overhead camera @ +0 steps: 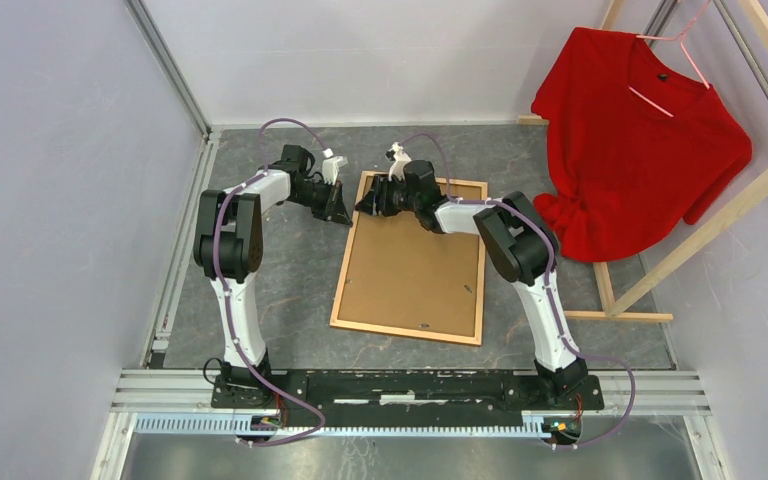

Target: Put the photo into the frame

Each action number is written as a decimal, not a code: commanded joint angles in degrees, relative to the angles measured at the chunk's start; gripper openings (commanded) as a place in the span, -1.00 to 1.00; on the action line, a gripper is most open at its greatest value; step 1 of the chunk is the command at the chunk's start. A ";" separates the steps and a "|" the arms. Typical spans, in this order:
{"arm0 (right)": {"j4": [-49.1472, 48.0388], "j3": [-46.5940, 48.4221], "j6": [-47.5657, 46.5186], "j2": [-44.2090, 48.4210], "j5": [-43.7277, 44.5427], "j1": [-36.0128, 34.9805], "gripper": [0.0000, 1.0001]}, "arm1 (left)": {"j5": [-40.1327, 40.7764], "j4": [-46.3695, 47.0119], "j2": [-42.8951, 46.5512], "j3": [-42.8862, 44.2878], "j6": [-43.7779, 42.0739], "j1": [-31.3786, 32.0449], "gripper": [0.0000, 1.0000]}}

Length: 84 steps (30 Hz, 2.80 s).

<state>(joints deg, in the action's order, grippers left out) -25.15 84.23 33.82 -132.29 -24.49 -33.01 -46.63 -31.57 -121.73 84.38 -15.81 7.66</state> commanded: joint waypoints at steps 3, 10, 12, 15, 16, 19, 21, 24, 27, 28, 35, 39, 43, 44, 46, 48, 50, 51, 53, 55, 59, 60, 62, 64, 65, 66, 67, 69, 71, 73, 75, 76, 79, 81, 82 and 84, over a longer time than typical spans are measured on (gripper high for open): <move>0.10 1.66 0.79 -2.02 0.15 -0.54 0.06 | 0.96 0.07 0.27 -0.87 0.19 -0.10 -0.69; -1.16 2.42 2.48 -3.20 -0.27 -0.54 0.05 | 1.26 0.10 0.52 -1.21 -0.26 -0.10 -0.70; -1.40 2.86 2.93 -3.69 -0.62 -0.54 0.03 | 1.39 0.07 0.53 -1.27 -0.35 -0.10 -0.69; -1.40 2.77 2.93 -3.68 -0.56 -0.57 0.02 | 1.45 0.09 0.70 -1.35 -0.40 -0.10 -0.70; -1.49 2.70 2.92 -3.60 -0.48 -0.51 0.03 | 1.53 0.03 0.71 -1.39 -0.46 -0.10 -0.70; -1.48 2.57 2.98 -3.45 -0.52 -0.56 0.02 | 1.63 0.06 0.78 -1.48 -0.55 -0.10 -0.70; -1.51 2.77 2.95 -3.31 -0.70 -0.50 0.02 | 1.69 0.10 0.88 -1.42 -0.53 -0.10 -0.70; -1.71 2.88 3.48 -3.26 -1.31 -0.57 0.02 | 1.77 0.04 0.95 -1.53 -0.52 -0.06 -0.70; -2.43 2.63 4.37 -3.06 -2.52 -0.51 0.02 | 1.92 0.09 0.97 -1.65 -0.65 -0.10 -0.70; -3.11 2.24 4.91 -2.93 -3.02 -0.54 0.01 | 2.00 0.03 1.04 -1.67 -0.76 -0.10 -0.70; -4.12 0.93 5.92 -2.67 -3.91 -0.92 0.01 | 2.18 0.08 0.97 -1.68 -0.89 -0.10 -0.71; -4.43 1.58 6.27 -3.22 -4.48 -1.01 0.00 | 2.23 0.15 1.14 -1.87 -1.14 -0.10 -0.72; -3.82 3.42 6.24 -3.96 -5.79 -0.92 0.00 | 2.54 0.09 1.32 -2.01 -1.33 -0.04 -0.72; -3.77 4.06 6.35 -4.23 -6.27 -1.01 0.00 | 2.45 0.11 1.32 -1.87 -1.33 -0.09 -0.72; -3.60 5.06 6.58 -4.70 -7.38 -0.89 0.01 | 2.48 0.10 1.32 -1.86 -1.33 -0.09 -0.72; -2.74 6.13 6.18 -4.98 -8.09 -0.99 0.00 | 2.46 0.09 1.32 -1.85 -1.32 -0.10 -0.72; -1.40 6.90 4.96 -4.67 -8.12 -0.99 0.00 | 2.46 0.07 1.32 -1.90 -1.33 -0.10 -0.72; -0.64 7.42 4.38 -4.43 -8.14 -0.83 0.02 | 2.50 0.10 1.39 -1.98 -1.33 -0.10 -0.72; 0.94 8.59 3.38 -3.60 -7.81 -0.25 0.07 | 2.82 0.08 1.98 -2.14 -1.48 -0.08 -0.72; 2.65 8.86 1.53 -1.43 -6.33 0.51 0.13 | 3.28 -0.80 2.67 -1.84 -2.34 -0.23 -0.71; 8.77 8.23 -4.39 5.76 -0.81 2.41 0.54 | 4.82 -3.75 5.01 -1.03 -4.53 -0.94 -0.65; 9.91 7.18 -5.47 8.26 0.55 3.14 0.65 | 5.26 -4.34 6.02 -1.18 -4.96 -1.27 -0.63; 10.17 2.52 -6.75 13.93 3.44 4.78 0.94 | 6.17 -5.51 7.99 -2.00 -6.76 -1.85 -0.56; 11.58 -3.60 -7.76 20.78 7.55 7.04 0.96 | 8.03 -6.58 10.25 -3.41 -8.62 -2.04 -0.47; 12.40 -6.35 -8.07 23.77 9.61 8.02 0.96 | 8.69 -6.64 11.27 -4.71 -9.47 -2.03 -0.43; 13.27 -9.27 -8.15 26.61 11.89 9.14 0.96 | 9.07 -6.61 12.31 -6.17 -10.40 -1.91 -0.39; 14.40 -12.98 -7.97 29.99 14.79 10.45 0.96 | 9.56 -6.58 13.04 -7.83 -11.06 -1.79 -0.35; 15.83 -19.90 -7.56 35.77 19.87 12.79 0.96 | 10.89 -6.46 14.52 -11.09 -12.41 -1.07 -0.27; 17.71 -25.96 -7.60 40.10 24.07 14.94 0.96 | 13.26 -5.18 15.91 -14.55 -13.01 0.01 -0.24; 17.60 -31.89 -6.99 43.22 26.51 17.27 0.96 | 15.49 -3.35 17.44 -18.10 -13.61 1.12 -0.24; 15.41 -36.29 -5.81 44.26 25.15 19.76 0.96 | 17.10 -2.18 18.66 -20.94 -14.16 2.23 -0.24; 14.78 -37.35 -5.43 43.96 24.66 20.50 0.96 | 17.77 -1.73 19.05 -21.94 -14.44 2.86 -0.24; 13.90 -36.80 -4.83 40.82 19.41 21.48 0.96 | 19.94 -0.66 20.20 -24.87 -14.98 4.68 -0.26; 12.85 -35.14 -4.16 37.76 16.23 21.27 0.96 | 20.45 -0.45 21.20 -26.57 -15.43 5.92 -0.27; 12.29 -34.16 -3.93 36.59 15.94 20.93 0.96 | 20.29 -0.48 21.71 -26.97 -15.51 6.24 -0.28; 11.36 -31.58 -4.18 33.38 15.37 19.58 0.96 | 20.14 -0.44 22.78 -27.94 -15.72 7.59 -0.29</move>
<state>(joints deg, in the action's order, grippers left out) -9.30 47.31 29.04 -95.33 -5.58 -11.70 -29.50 -32.49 -100.55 59.13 -28.10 13.32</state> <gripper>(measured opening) 0.979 0.361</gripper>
